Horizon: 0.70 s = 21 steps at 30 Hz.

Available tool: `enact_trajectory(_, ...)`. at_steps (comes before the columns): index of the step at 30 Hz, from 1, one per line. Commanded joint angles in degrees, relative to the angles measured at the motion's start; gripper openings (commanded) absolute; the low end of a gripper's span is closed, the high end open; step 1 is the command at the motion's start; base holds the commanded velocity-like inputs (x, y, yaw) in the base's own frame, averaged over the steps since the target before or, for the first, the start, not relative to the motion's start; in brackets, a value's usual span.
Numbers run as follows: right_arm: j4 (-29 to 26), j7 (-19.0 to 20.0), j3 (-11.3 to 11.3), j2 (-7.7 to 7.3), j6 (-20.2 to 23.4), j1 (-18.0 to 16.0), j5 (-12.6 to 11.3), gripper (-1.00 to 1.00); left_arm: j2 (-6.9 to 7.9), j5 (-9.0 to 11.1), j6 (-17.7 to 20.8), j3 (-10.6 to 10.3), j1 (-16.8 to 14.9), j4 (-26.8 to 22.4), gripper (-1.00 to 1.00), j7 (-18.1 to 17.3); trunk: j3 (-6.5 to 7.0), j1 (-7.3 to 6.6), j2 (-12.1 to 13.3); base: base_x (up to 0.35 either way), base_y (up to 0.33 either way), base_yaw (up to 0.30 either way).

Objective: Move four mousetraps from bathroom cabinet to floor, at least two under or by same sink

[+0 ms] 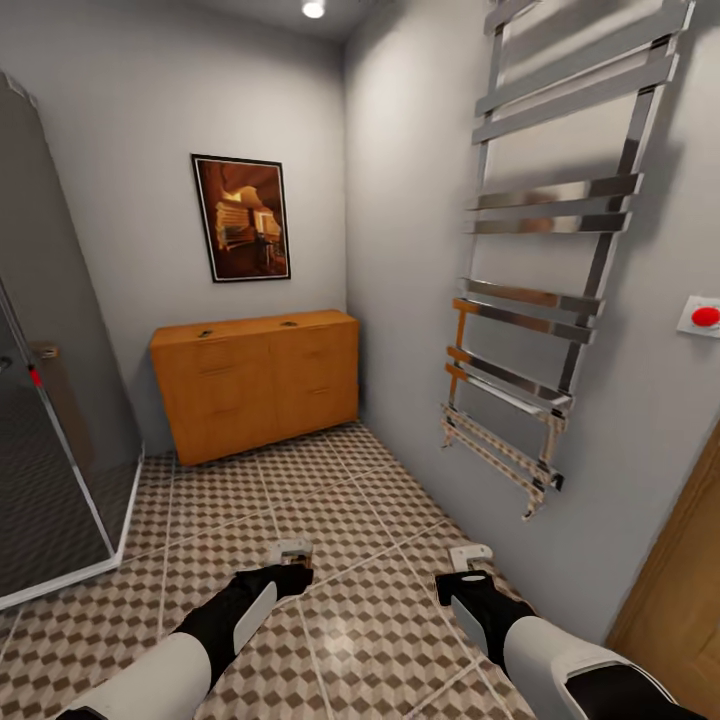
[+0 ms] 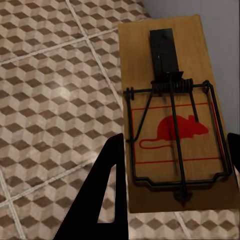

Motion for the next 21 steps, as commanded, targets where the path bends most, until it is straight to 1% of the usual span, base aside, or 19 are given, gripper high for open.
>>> enact_trajectory(1, -0.1, -0.2, 0.5, 0.01, 0.4, 0.0, -0.4, -1.0, 0.06, 0.5, 0.2, -0.5, 0.0, -0.1, -1.0, 0.6, -0.03, 0.0, 0.0, 0.0, 0.0, -0.279)
enact_trajectory(21, 0.1, -0.3, 0.5, -0.09, 0.4, 0.0, -0.4, -1.0, -0.06, 0.5, 0.3, -0.5, 0.0, -0.1, -1.0, 0.6, 0.86, 0.0, 0.0, 0.0, 0.0, -0.278)
